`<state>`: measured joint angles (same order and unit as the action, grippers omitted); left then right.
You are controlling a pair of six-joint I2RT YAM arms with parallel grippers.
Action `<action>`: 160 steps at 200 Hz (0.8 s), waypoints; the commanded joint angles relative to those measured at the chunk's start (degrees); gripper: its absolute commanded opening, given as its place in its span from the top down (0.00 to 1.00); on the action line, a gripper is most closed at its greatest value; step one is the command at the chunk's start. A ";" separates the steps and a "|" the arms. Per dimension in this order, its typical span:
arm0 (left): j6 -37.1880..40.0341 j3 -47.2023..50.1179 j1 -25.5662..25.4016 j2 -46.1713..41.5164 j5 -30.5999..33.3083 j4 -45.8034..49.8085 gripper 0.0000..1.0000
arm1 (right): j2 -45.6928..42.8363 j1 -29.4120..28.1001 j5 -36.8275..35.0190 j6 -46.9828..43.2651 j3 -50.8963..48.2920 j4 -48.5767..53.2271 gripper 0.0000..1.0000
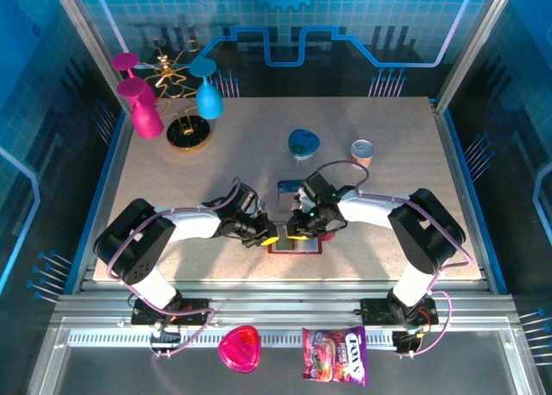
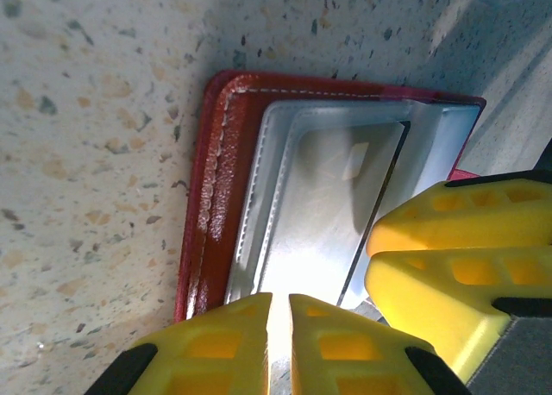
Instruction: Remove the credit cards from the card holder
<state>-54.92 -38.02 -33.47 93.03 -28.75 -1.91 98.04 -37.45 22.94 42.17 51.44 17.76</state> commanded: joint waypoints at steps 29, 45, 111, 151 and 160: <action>1.65 1.02 0.48 0.42 0.28 1.26 0.88 | 1.54 -0.78 -0.74 -0.55 1.03 1.98 0.73; 1.62 1.03 0.54 0.56 0.28 1.28 0.88 | 1.24 -0.81 -1.33 -0.77 1.07 2.69 0.72; 1.72 0.93 0.52 1.10 0.10 1.23 0.88 | 0.21 -0.79 -3.75 -1.92 2.12 5.52 0.72; 1.83 0.84 0.59 1.11 0.02 1.60 0.88 | -0.30 -0.78 -4.66 -2.53 2.84 6.19 0.72; 1.88 0.79 0.52 1.03 0.03 1.70 0.88 | -0.37 -0.73 -4.66 -2.56 2.91 6.21 0.72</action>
<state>-54.87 -37.65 -33.47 93.12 -28.75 -1.87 98.59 -37.50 20.08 40.66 53.10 21.39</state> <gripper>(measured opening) 0.125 0.280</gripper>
